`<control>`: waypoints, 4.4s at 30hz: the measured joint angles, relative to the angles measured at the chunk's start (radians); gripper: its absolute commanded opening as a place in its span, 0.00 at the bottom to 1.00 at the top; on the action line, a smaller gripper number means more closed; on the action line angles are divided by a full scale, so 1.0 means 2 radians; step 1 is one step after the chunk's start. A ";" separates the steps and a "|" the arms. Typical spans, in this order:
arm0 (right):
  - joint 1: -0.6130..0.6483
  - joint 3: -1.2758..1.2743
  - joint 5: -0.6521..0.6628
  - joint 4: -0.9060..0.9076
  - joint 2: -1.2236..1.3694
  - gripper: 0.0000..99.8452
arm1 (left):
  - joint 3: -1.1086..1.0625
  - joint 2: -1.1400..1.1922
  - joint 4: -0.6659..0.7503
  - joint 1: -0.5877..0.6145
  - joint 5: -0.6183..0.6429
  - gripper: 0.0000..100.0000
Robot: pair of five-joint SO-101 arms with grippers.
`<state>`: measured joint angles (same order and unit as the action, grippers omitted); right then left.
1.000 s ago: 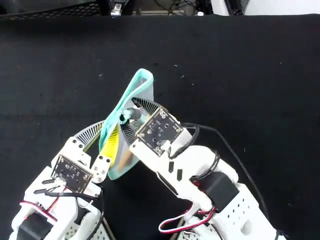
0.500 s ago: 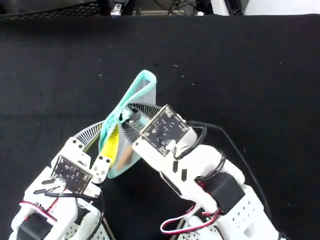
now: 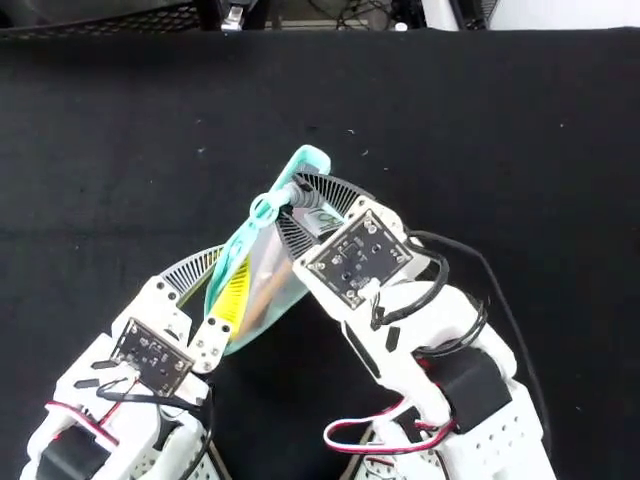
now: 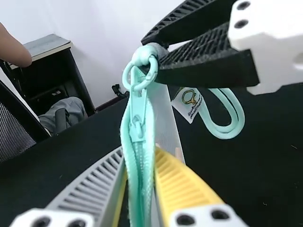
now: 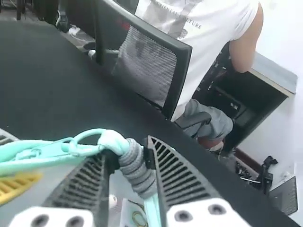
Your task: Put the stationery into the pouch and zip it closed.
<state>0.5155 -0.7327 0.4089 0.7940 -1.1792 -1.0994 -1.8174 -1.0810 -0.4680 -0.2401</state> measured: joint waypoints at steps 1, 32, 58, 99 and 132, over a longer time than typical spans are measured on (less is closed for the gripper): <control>-0.002 0.000 0.004 0.000 0.000 0.01 | 0.000 0.000 0.000 0.000 0.000 0.03; -0.250 -0.127 0.105 -0.115 -0.007 0.01 | 0.009 0.000 -0.021 -0.005 -0.016 0.03; -0.294 -0.127 0.106 -0.056 -0.027 0.07 | 0.017 0.001 -0.021 -0.010 -0.016 0.03; -0.238 -0.475 -0.048 0.101 -0.315 0.02 | -0.086 0.001 0.140 0.366 -0.016 0.03; -0.237 -0.475 -0.050 0.136 -0.315 0.02 | -0.124 0.168 0.044 0.175 0.002 0.03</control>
<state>0.0414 -1.6824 0.3092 1.0656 -1.8082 -1.3479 -1.4814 -0.9935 -0.1181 -0.2355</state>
